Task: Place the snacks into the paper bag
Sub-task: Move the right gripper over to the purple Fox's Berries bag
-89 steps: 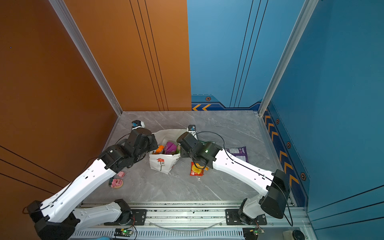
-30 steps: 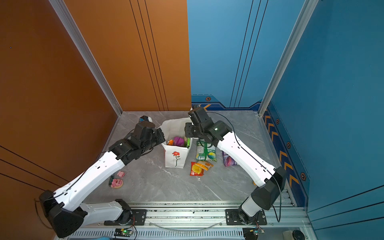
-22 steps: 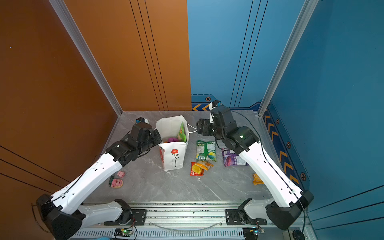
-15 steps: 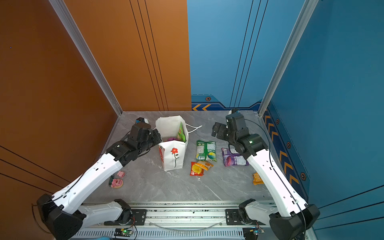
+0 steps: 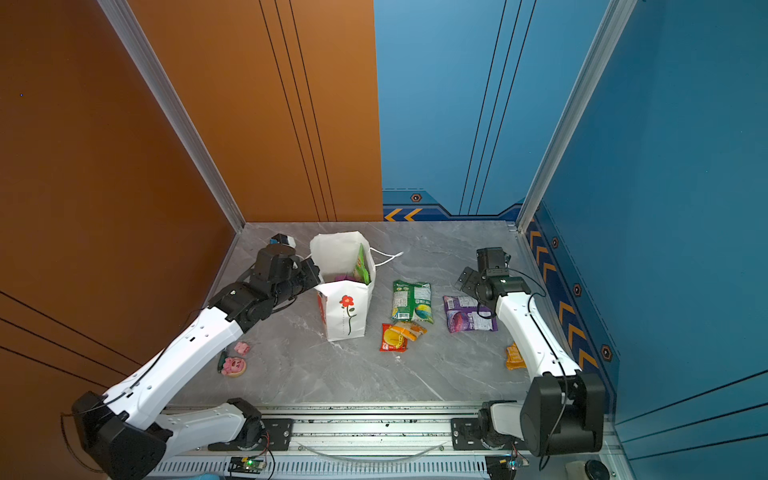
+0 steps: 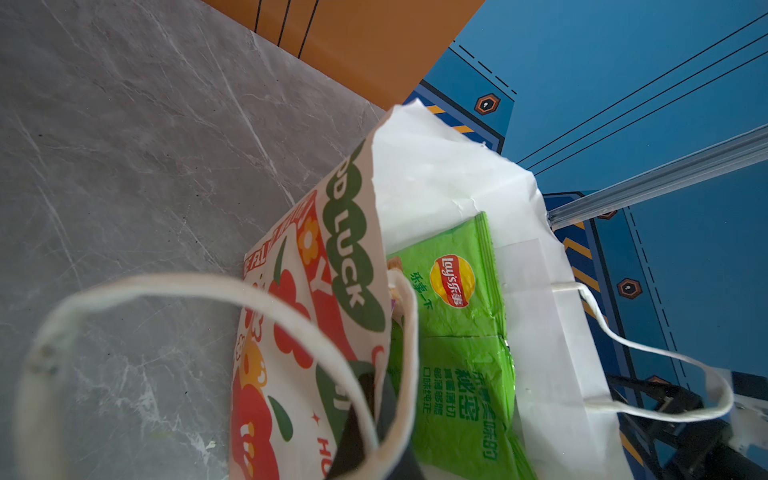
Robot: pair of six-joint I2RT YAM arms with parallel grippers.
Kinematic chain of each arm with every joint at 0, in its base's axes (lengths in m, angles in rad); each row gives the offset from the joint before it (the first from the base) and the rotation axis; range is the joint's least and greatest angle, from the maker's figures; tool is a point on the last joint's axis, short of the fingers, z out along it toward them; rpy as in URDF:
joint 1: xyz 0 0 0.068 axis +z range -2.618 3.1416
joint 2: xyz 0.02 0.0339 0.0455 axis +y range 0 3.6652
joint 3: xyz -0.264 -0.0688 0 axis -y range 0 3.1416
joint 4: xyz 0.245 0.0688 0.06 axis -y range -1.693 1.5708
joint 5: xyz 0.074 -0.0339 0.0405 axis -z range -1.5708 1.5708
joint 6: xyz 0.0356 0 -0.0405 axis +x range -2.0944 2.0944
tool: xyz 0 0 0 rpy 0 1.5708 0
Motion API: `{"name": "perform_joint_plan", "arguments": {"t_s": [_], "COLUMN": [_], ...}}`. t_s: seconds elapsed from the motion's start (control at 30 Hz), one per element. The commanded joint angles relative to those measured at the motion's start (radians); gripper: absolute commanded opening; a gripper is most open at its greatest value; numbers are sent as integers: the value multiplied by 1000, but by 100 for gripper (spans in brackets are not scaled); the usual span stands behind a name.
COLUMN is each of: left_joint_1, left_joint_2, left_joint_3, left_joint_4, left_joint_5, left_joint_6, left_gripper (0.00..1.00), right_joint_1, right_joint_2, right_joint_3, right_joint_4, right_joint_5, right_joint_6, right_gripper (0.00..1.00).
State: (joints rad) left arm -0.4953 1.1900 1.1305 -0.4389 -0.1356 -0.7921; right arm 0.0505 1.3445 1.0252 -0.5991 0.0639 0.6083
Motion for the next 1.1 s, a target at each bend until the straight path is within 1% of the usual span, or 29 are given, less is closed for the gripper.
{"name": "perform_joint_plan", "arguments": {"t_s": [0.0, 0.1, 0.2, 0.27, 0.4, 0.57, 0.7, 0.83, 1.07], "left_joint_1": [19, 26, 31, 34, 43, 46, 49, 52, 56], "left_joint_2": [-13, -6, -3, 1, 8, 6, 10, 13, 16], "left_joint_3": [-9, -4, -3, -4, -6, -8, -9, -8, -11], "left_joint_4": [78, 80, 90, 91, 93, 94, 93, 93, 95], "left_joint_5": [45, 84, 107, 112, 127, 131, 133, 137, 139], "left_joint_6": [53, 69, 78, 81, 83, 88, 93, 92, 90], "left_gripper": [0, 0, 0, 0, 0, 0, 0, 0, 0], "right_joint_1": [-36, -69, -61, -58, -58, -51, -1, 57, 146], "right_joint_2": [60, 123, 169, 194, 238, 264, 289, 321, 322], "right_joint_3": [-31, -11, 18, 21, 9, -9, -12, -8, 9], "right_joint_4": [76, 85, 68, 63, 76, 87, 99, 118, 109], "right_joint_5": [-61, -102, -88, -84, -115, -136, -166, -232, -221], "right_joint_6": [-17, -24, -34, -35, -47, -48, -34, -9, 16], "right_gripper": [100, 100, 100, 100, 100, 100, 100, 100, 100]}}
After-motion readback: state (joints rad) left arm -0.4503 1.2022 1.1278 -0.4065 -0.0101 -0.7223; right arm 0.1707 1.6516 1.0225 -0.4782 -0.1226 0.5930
